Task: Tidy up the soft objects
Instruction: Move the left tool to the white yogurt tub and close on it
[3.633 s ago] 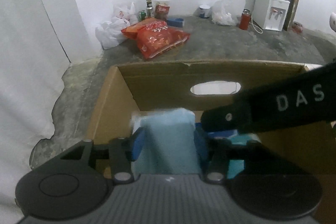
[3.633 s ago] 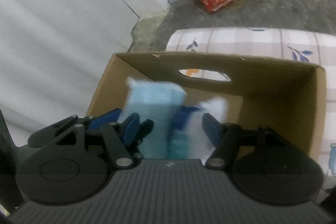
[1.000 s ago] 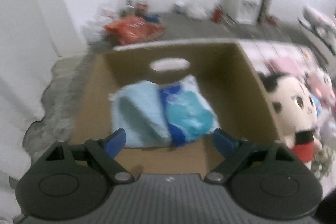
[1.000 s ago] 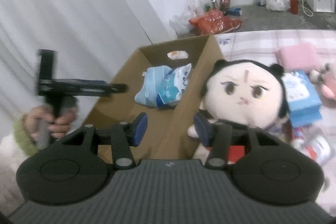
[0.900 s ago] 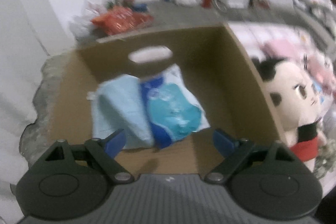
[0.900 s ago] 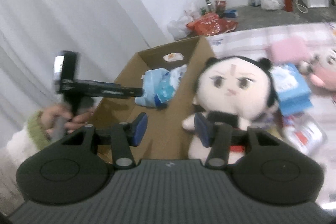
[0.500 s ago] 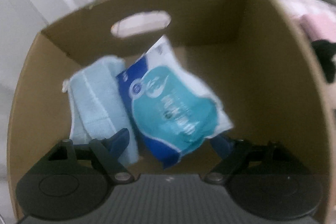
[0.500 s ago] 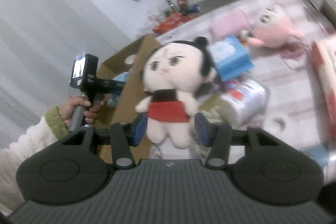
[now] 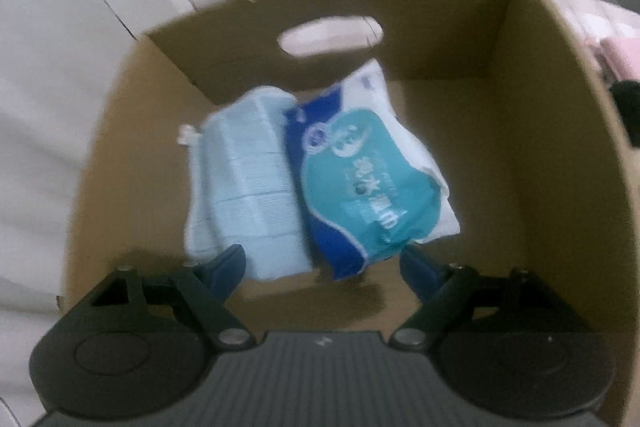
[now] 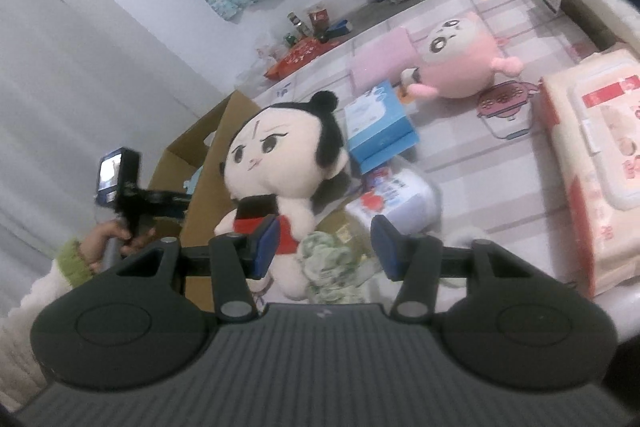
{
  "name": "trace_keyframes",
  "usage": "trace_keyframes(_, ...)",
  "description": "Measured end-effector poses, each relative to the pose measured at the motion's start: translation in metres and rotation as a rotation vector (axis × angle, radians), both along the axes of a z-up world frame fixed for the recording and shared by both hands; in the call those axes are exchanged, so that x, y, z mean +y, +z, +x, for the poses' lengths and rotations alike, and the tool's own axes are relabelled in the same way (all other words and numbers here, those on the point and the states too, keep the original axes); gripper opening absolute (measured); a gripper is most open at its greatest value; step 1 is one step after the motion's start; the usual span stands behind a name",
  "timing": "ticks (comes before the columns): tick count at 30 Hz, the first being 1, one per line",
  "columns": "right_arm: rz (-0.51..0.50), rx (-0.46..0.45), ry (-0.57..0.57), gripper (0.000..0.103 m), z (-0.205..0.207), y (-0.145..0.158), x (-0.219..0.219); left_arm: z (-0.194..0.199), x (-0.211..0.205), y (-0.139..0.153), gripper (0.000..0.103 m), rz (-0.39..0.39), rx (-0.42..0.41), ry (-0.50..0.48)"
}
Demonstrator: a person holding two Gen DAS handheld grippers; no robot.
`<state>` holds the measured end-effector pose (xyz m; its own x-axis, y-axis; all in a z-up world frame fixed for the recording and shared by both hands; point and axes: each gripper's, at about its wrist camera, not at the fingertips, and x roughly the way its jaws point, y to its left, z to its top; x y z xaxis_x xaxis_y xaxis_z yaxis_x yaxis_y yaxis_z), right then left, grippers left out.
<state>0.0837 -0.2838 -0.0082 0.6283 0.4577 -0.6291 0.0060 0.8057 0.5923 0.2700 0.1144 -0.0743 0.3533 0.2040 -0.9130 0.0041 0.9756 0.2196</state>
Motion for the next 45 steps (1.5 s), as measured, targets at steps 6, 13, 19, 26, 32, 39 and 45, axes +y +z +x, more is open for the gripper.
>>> trace_keyframes(6, 0.011, 0.002, -0.031, 0.055, -0.004, -0.008, -0.025, -0.053, 0.000, 0.064, 0.086, 0.030, -0.157, 0.033)
trace_keyframes(13, 0.037, 0.008, -0.061, 0.056, -0.014, -0.026, -0.047, -0.117, -0.053, 0.143, 0.091, -0.137, -0.352, -0.099)
trace_keyframes(19, 0.060, -0.006, -0.092, 0.056, -0.023, -0.033, -0.059, -0.151, -0.147, 0.143, 0.092, -0.288, -0.328, -0.374)
trace_keyframes(26, 0.095, -0.038, -0.159, 0.053, -0.031, -0.033, -0.072, -0.148, -0.256, 0.079, 0.090, -0.256, -0.220, -0.659)
trace_keyframes(32, 0.129, -0.083, -0.190, 0.053, -0.040, -0.026, -0.087, -0.121, -0.315, 0.021, 0.076, -0.120, -0.141, -0.745)
trace_keyframes(39, 0.168, -0.084, -0.204, 0.052, -0.041, -0.032, -0.098, -0.100, -0.331, -0.013, 0.062, -0.047, -0.039, -0.759)
trace_keyframes(45, 0.195, -0.057, -0.204, 0.052, -0.038, -0.043, -0.102, -0.101, -0.331, -0.019, 0.050, -0.070, -0.048, -0.750)
